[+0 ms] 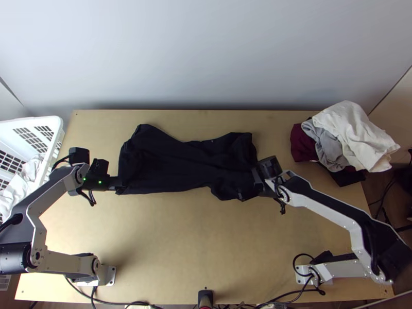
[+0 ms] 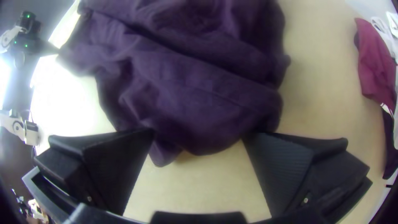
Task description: Fold the t-shirt
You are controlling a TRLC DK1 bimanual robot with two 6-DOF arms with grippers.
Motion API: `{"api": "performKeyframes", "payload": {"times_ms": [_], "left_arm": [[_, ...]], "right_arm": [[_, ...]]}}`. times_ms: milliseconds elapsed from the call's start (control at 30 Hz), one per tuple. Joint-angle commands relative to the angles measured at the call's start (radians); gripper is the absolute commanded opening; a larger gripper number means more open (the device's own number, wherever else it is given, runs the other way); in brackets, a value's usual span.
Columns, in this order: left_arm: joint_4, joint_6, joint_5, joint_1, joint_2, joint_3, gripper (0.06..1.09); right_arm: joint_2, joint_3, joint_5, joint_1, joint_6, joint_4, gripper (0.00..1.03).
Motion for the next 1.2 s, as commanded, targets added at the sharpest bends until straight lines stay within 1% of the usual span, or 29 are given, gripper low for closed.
{"api": "performKeyframes", "payload": {"times_ms": [0,100,200,267,333,433,733,933,1033,1067,1133,1167], "left_arm": [[0.004,-0.049,0.002,-0.013,-0.013,-0.019,0.10],[0.004,-0.060,0.001,-0.024,-0.020,-0.020,0.10],[0.004,-0.061,0.001,-0.027,-0.020,-0.017,0.10],[0.006,-0.061,0.001,-0.027,-0.020,-0.014,0.10],[0.007,-0.060,0.001,-0.027,-0.020,-0.013,0.10],[0.015,-0.058,0.001,-0.028,-0.014,-0.013,0.10],[0.040,-0.074,0.001,-0.038,-0.006,-0.005,0.10],[0.040,-0.075,0.001,-0.028,-0.009,-0.005,0.10],[0.038,-0.072,-0.001,-0.022,-0.011,-0.005,0.10],[0.038,-0.071,0.001,-0.019,-0.011,-0.005,0.10],[0.038,-0.072,0.001,-0.015,-0.011,-0.005,0.10],[0.038,-0.074,0.001,-0.015,-0.013,-0.006,0.10]], "right_arm": [[-0.097,0.000,-0.063,-0.018,0.108,-0.050,1.00],[-0.159,-0.023,-0.100,0.006,0.150,-0.119,1.00],[-0.248,-0.080,-0.148,0.046,0.194,-0.125,0.99],[-0.271,-0.108,-0.168,0.057,0.223,-0.134,0.99],[-0.281,-0.129,-0.189,0.060,0.240,-0.138,0.99],[-0.281,-0.154,-0.189,0.064,0.240,-0.130,0.99],[-0.141,-0.112,-0.188,0.081,0.248,0.014,0.99],[-0.031,-0.065,-0.183,0.086,0.243,0.062,0.99],[0.022,-0.055,-0.175,0.084,0.229,0.063,0.99],[0.031,-0.055,-0.171,0.084,0.223,0.063,0.97],[0.040,-0.060,-0.155,0.086,0.217,0.063,0.88],[0.048,-0.058,-0.151,0.084,0.219,0.060,0.87]]}}
